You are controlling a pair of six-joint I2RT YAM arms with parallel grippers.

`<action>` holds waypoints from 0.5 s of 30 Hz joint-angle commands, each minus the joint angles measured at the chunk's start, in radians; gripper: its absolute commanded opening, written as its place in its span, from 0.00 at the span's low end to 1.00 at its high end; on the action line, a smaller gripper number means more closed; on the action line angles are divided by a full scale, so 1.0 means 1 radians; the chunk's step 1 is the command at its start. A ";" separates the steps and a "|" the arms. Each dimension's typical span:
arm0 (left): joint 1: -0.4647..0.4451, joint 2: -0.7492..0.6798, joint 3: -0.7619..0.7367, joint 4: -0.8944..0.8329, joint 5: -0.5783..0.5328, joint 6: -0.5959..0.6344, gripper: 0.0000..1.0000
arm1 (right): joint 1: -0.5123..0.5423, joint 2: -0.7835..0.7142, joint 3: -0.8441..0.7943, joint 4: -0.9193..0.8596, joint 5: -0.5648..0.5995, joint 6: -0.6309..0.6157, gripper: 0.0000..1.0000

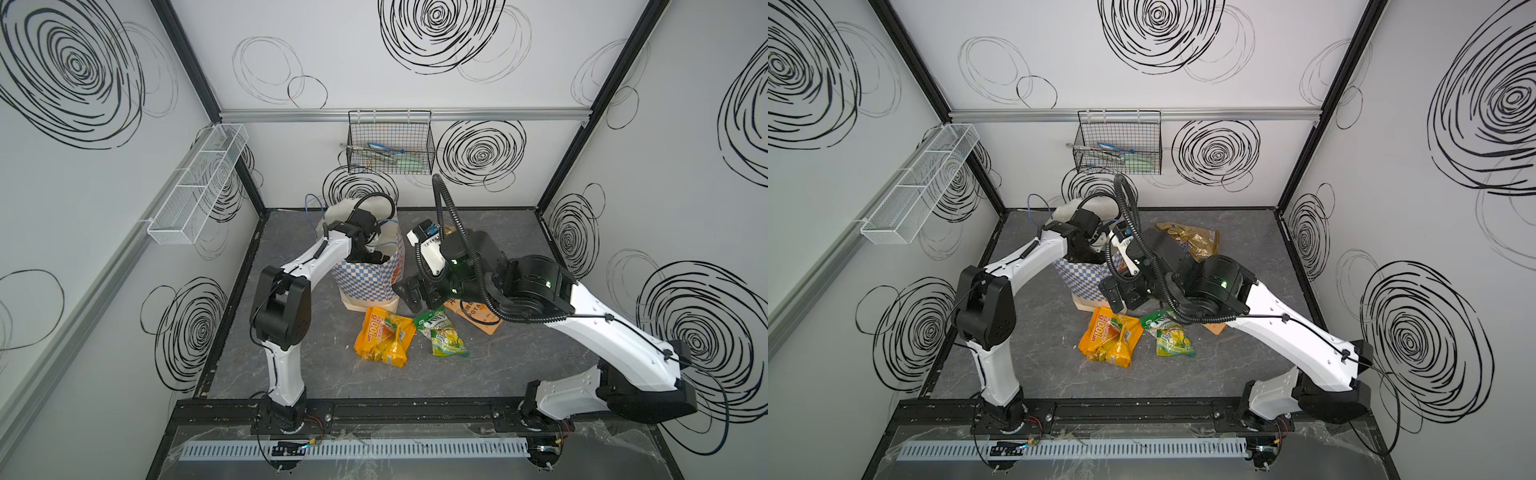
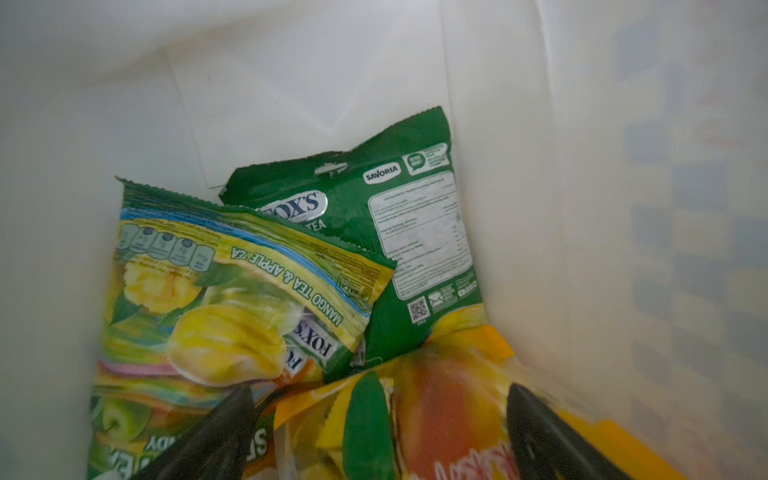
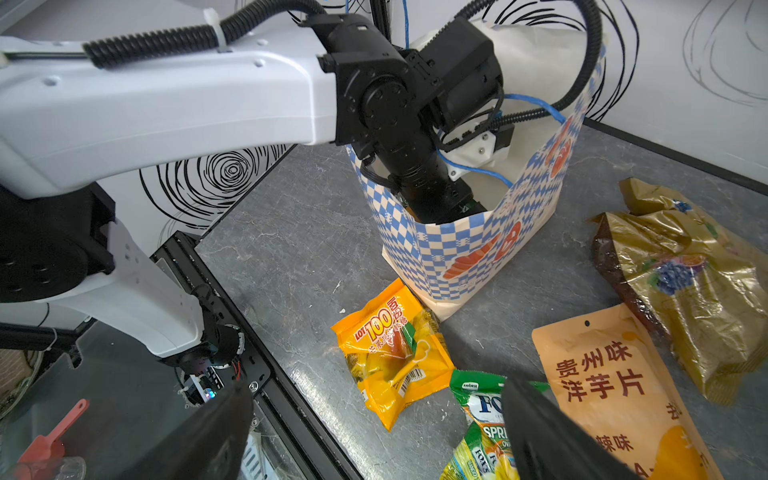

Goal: Take the snacks out of the paper bag

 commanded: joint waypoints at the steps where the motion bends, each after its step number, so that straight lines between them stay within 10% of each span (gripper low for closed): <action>1: 0.001 0.046 -0.033 0.039 0.013 -0.007 0.96 | -0.008 -0.033 -0.014 0.017 0.009 0.004 0.97; 15: -0.022 0.124 -0.113 0.106 -0.062 -0.021 0.98 | -0.025 -0.038 -0.030 0.029 -0.005 0.002 0.97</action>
